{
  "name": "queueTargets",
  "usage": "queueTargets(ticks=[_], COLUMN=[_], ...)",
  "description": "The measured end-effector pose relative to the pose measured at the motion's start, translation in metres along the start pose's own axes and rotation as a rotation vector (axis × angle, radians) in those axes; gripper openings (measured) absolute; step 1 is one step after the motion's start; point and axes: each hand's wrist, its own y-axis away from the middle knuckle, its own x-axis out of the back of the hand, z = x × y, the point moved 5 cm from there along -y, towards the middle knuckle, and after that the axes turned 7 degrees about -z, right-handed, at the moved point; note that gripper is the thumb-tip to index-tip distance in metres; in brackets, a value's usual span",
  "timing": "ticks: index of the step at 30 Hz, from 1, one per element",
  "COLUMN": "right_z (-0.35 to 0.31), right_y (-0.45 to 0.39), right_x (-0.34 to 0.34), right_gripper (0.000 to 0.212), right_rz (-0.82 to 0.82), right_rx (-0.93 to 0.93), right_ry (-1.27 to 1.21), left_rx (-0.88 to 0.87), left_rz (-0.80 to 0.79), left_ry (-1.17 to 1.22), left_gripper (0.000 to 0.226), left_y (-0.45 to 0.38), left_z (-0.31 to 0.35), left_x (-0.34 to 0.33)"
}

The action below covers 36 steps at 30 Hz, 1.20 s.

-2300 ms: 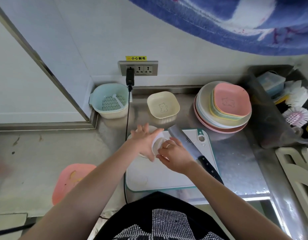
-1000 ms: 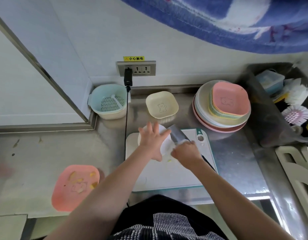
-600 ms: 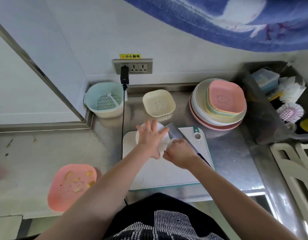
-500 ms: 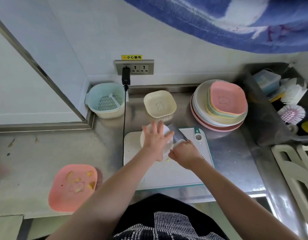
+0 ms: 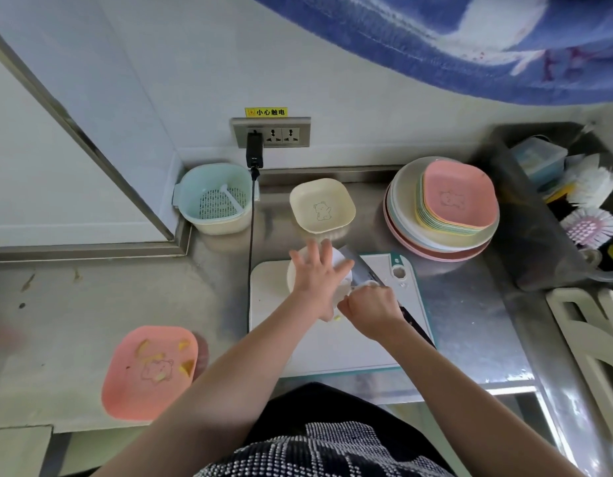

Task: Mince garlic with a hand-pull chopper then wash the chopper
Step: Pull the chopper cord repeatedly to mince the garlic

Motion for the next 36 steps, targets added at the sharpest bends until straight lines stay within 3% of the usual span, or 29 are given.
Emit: queueTargets(ticks=[10,14,16,19,24,27,29,34,36], right_z=[0.005,0.097,0.124,0.099,0.003,-0.012,0.004,0.098,0.100], right_y=[0.005,0.027,0.036,0.027,0.014,0.005,0.003,0.030,0.029], right_x=[0.002,0.007,0.009,0.015,0.026,0.019,0.009,-0.003,0.000], right_gripper=[0.034,0.033,0.030,0.030,0.028,0.036,0.033,0.028,0.028], right_rz=[-0.103,-0.115,-0.138,-0.132,-0.086,-0.072,-0.086,-0.126,-0.142], right_rx=[-0.091,-0.470,-0.547,-0.436,0.006,0.089,-0.013,-0.518,-0.519], right_ry=[-0.033,-0.132,-0.170,-0.101,0.011,0.062,0.032,-0.236,-0.254], left_rx=[0.010,0.079,0.087,0.066,0.069,0.077,0.078,0.099,0.105], left_rz=[-0.035,-0.078,-0.088,-0.060,-0.029,-0.033,-0.010,-0.014,-0.023], left_ry=[0.069,0.167,0.141,0.057,-0.015,-0.057,-0.047,0.000,0.010], left_gripper=[0.107,0.110,0.111,0.111,0.108,0.108,0.103,0.106,0.108], left_y=[0.001,0.001,0.001,0.001,0.001,0.002,0.002,0.000,-0.002], left_z=[0.004,-0.025,-0.031,-0.024,-0.017,-0.011,-0.007,-0.012,-0.015], left_x=[-0.002,-0.009,-0.008,-0.005,-0.003,-0.002,-0.002,-0.005,-0.003])
